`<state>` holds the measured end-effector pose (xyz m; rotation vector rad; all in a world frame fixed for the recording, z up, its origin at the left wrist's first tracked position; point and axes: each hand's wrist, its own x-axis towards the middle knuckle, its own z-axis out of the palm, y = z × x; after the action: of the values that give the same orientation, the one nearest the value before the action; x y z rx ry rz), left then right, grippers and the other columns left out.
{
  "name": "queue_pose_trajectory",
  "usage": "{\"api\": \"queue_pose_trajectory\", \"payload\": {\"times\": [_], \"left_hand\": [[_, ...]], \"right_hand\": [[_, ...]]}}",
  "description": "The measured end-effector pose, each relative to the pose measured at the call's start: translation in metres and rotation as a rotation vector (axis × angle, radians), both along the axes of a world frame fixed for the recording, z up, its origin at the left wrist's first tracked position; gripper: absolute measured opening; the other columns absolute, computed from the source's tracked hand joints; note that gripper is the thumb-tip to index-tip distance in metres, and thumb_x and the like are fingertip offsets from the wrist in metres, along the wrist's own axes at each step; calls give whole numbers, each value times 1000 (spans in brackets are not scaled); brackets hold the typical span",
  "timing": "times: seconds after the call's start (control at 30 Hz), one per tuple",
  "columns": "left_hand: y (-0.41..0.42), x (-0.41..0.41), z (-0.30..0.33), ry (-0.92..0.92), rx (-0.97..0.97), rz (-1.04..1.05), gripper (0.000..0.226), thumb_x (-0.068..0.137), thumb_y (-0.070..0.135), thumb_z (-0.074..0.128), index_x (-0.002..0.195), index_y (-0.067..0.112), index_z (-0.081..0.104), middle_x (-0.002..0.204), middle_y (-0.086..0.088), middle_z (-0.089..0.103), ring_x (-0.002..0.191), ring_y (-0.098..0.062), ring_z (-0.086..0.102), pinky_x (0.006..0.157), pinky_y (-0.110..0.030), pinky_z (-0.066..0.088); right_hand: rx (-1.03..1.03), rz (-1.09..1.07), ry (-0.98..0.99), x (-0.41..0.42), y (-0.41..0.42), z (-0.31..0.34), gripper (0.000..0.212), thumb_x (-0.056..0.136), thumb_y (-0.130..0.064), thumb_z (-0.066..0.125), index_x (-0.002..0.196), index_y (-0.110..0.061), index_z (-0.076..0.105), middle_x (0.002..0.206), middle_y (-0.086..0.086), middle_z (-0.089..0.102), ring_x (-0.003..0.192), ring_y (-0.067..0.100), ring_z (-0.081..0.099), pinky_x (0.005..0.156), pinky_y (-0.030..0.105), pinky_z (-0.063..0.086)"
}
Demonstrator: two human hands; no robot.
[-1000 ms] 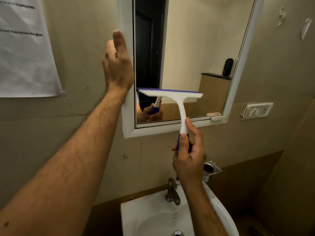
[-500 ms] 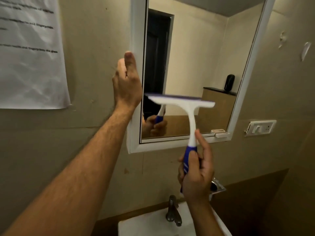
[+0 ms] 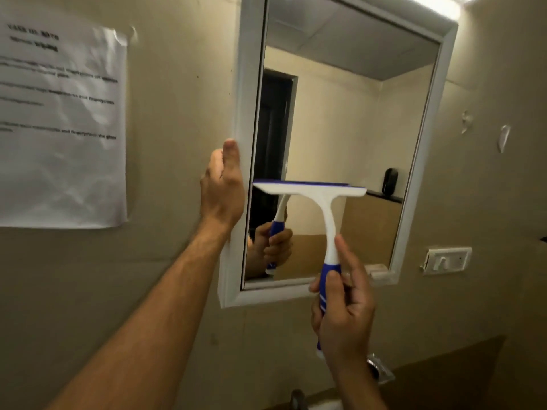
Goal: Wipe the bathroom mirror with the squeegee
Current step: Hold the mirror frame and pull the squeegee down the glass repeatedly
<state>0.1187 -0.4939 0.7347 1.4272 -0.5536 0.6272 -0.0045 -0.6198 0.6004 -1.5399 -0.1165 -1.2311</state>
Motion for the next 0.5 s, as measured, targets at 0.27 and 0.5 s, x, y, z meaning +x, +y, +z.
{"api": "queue_pose_trajectory", "payload": {"times": [0.27,0.5], "left_hand": [[8,-6,80,-35,92,-29,67,97,60,14,145,15,31,108,13,48,92,0,44,89,-30,28],[-7,0,113,-55,-48,41,62,101,53,10,143,17,38,139,-7,48,97,-1,36,81,-17,30]], "right_hand": [[-134,-80,-251,30,-5,175,40,102,-21,40,139,-35,44,86,8,63,53,12,49,48,23,42],[-104,13,-277,46,-7,205,39,103,-13,38,134,-36,48,68,-10,64,43,1,52,43,12,42]]}}
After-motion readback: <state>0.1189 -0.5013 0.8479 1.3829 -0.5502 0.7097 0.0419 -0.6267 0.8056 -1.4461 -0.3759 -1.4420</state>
